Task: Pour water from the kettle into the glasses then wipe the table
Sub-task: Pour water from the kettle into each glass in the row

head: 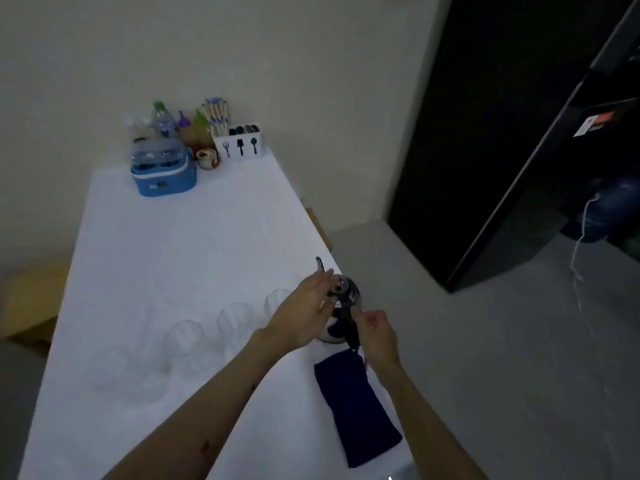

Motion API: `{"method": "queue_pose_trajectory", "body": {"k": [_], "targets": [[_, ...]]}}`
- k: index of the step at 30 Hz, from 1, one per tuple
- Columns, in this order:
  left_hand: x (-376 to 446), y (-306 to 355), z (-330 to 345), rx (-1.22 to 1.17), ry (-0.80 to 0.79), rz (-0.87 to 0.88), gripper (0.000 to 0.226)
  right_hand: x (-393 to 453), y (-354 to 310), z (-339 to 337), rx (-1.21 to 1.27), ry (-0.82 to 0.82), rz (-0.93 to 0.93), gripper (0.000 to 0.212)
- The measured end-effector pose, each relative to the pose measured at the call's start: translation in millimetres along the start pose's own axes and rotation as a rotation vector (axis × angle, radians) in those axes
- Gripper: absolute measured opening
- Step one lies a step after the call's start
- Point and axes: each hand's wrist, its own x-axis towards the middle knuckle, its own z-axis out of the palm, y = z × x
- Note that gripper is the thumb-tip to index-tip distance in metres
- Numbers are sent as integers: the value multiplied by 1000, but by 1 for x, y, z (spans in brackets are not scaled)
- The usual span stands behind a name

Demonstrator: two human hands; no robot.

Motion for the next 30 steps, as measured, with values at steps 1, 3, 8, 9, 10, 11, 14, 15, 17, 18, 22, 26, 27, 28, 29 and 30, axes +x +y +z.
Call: {"method": "queue_pose_trajectory", "body": {"k": [1,3,8,9,10,11,14,15,17,18,22,26,27,28,29,30], "targets": [[10,0,3,8,-38,-3,44,7,2,4,-1,-9,21,29],[25,5,7,24,-112,-2,41,21,8,10,-29,-24,65,42],[47,3,24,10,-271,-84,50,36,16,21,47,-105,150,49],[47,1,26,12,-293,-95,51,38,17,22,129,-85,182,47],[48,-1,29,23,-309,-99,51,40,18,23,221,-71,231,44],[48,-3,31,38,-323,-116,52,41,20,23,308,-56,273,41],[47,-11,36,95,-355,-156,53,41,22,25,463,-16,303,29],[48,-12,38,122,-372,-155,52,43,24,25,489,-7,294,27],[50,-13,40,145,-382,-137,52,45,25,21,510,6,285,27],[51,-11,40,145,-385,-130,52,47,23,18,520,8,282,25],[49,-8,47,221,-352,-19,50,47,22,4,572,12,277,11],[40,8,53,163,-302,14,53,27,17,-16,661,16,198,12],[36,14,52,141,-290,22,54,21,16,-21,663,18,168,13],[31,20,51,116,-277,32,55,14,13,-27,650,31,141,15],[25,25,50,96,-266,45,55,7,12,-32,627,51,109,17],[19,30,49,85,-259,64,55,-1,9,-37,612,71,86,18]]}}
